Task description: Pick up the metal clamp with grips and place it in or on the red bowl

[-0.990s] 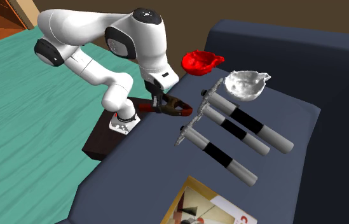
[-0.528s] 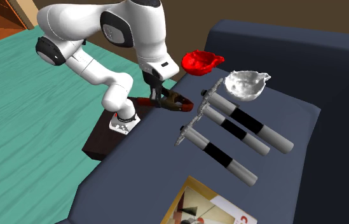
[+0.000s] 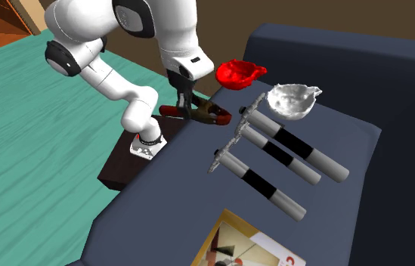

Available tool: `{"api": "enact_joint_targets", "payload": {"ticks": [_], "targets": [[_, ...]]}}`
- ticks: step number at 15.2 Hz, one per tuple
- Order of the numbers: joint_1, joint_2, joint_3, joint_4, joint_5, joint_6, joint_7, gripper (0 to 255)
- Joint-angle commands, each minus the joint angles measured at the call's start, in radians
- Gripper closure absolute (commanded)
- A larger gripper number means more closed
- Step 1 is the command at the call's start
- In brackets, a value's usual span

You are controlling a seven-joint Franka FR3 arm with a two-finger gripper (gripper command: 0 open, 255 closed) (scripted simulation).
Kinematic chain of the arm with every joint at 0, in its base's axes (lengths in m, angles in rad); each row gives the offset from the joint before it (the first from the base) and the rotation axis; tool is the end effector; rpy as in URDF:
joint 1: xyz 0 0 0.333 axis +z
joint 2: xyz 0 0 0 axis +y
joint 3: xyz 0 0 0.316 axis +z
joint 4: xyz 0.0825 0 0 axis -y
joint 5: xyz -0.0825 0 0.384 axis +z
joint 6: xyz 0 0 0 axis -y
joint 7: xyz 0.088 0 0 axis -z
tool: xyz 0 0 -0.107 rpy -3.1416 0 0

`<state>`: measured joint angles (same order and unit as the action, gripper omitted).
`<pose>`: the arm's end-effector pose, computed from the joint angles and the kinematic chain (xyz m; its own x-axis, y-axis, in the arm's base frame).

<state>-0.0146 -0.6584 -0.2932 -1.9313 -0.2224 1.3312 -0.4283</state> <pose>0.2829 -0.1704 0.7087 0.9927 0.1196 0.0149 0.1188 -0.9918 0.0468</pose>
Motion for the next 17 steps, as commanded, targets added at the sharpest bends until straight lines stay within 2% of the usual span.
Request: {"api": "enact_joint_targets", "payload": {"ticks": [1, 5, 17], "targets": [[0.002, 0.015, 0.001, 0.040, 0.003, -0.025, -0.004, 255], [0.006, 0.043, 0.002, 0.110, 0.008, -0.067, -0.011, 255], [0.062, 0.123, 0.236, 0.145, 0.145, -0.058, 0.283, 255]]}}
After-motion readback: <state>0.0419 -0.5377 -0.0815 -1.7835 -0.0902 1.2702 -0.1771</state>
